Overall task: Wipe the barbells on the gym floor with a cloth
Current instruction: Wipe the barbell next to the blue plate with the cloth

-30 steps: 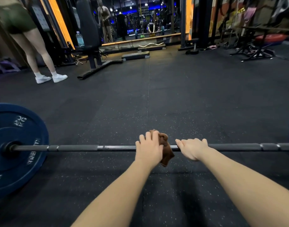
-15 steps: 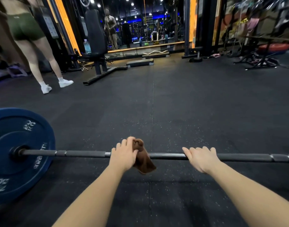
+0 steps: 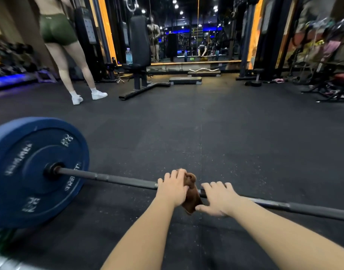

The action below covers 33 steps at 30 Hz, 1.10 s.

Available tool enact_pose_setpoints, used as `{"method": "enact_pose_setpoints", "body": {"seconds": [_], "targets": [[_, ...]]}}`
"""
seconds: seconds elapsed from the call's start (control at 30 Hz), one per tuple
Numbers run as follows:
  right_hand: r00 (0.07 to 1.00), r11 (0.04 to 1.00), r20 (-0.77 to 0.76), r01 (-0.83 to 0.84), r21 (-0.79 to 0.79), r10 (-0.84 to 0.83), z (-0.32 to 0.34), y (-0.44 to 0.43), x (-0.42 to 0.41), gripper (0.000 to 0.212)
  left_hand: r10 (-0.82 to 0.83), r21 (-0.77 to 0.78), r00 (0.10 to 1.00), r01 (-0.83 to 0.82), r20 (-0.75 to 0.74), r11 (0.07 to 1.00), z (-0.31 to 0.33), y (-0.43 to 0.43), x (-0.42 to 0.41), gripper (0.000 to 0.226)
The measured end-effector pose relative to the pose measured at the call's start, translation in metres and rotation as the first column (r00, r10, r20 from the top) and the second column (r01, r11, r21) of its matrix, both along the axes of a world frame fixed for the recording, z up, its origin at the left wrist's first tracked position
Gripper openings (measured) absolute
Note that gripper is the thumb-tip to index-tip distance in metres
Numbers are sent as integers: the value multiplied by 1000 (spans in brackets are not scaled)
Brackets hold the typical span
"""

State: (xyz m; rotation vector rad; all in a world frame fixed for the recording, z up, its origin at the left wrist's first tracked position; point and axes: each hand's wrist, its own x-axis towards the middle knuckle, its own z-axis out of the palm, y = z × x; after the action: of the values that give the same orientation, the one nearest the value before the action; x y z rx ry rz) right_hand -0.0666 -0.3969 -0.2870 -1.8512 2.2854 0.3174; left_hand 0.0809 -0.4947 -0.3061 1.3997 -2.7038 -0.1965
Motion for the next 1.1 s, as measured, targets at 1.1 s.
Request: {"method": "enact_pose_setpoints", "body": {"seconds": [1.1], "targets": [[986, 908, 0, 153, -389, -166, -58, -12, 23, 43, -77, 47, 997, 77, -4, 996, 2, -16, 14, 41]]}}
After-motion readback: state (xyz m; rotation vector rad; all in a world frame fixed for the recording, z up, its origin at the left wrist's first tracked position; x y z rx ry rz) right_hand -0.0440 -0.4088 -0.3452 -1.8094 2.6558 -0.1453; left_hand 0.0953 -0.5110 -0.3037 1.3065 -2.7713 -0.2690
